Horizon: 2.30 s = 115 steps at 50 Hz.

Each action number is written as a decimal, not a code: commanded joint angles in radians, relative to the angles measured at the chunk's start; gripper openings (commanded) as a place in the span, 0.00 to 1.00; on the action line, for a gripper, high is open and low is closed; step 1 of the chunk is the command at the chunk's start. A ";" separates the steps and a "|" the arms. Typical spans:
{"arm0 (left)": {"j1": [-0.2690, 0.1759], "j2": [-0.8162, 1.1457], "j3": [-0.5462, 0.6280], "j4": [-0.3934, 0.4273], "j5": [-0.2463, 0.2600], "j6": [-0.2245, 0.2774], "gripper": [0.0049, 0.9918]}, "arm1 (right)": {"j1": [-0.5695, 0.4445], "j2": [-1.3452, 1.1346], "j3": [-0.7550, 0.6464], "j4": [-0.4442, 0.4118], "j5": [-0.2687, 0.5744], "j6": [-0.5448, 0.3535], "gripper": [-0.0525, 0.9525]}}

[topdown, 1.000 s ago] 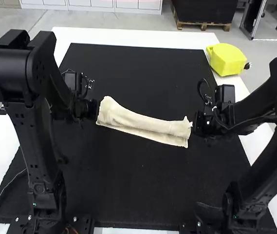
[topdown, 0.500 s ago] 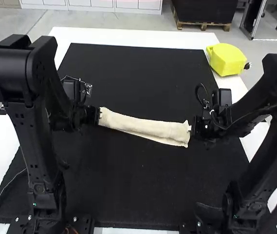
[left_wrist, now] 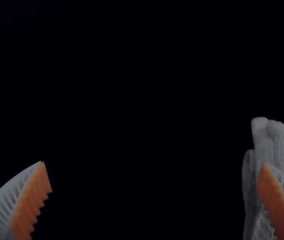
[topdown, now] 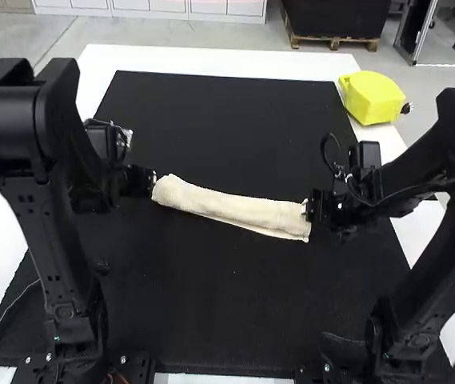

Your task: Fold the towel.

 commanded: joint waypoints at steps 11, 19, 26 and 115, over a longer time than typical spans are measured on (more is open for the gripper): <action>0.025 -0.075 0.019 -0.053 -0.001 -0.024 0.97 | 0.037 -0.018 0.024 -0.001 -0.050 0.022 0.95; 0.025 -0.113 0.019 -0.074 -0.001 -0.024 0.97 | 0.068 -0.001 0.024 0.003 -0.047 0.026 0.95; 0.025 -0.145 0.020 -0.094 0.000 -0.026 0.97 | 0.091 0.025 0.022 0.017 -0.029 0.028 0.95; 0.056 -0.294 0.016 -0.238 -0.027 -0.032 0.97 | 0.227 -0.016 0.219 -0.163 -0.146 0.115 0.03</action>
